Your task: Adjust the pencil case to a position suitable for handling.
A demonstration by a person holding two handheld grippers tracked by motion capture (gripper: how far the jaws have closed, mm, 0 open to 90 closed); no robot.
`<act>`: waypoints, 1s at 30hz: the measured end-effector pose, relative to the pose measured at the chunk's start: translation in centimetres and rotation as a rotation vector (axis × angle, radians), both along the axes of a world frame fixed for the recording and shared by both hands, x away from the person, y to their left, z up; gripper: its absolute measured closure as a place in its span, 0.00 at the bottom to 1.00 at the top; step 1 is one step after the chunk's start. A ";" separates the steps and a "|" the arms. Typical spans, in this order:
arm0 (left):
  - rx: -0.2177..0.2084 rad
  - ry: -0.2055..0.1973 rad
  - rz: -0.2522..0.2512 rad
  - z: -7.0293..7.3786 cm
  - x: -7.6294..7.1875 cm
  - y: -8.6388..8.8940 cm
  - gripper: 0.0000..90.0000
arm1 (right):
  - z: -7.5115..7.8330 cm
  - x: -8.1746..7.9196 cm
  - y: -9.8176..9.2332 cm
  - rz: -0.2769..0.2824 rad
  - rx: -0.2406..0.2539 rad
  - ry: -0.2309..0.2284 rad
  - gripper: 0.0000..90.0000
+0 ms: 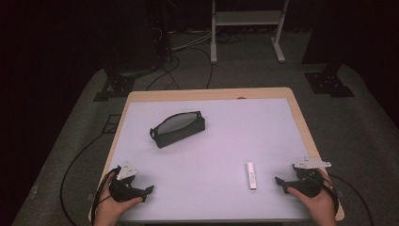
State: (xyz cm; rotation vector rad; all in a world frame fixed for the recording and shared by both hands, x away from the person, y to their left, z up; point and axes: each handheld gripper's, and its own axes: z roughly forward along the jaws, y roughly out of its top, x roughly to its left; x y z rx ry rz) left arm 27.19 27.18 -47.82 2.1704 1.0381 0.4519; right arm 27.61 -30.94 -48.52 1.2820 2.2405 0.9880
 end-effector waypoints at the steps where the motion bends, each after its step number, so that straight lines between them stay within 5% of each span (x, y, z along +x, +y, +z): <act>1: 0.001 0.000 0.000 0.0 0.0 0.0 0.02 | 0.0 0.0 0.0 0.000 0.000 0.000 0.11; 6: -0.005 -0.008 -0.009 0.2 0.0 -0.1 0.10 | 0.0 0.0 0.0 0.000 0.000 0.000 0.11; 30: -0.026 -0.034 -0.070 2.0 1.5 -1.8 0.19 | 0.0 0.0 0.0 -0.001 -0.002 -0.002 0.11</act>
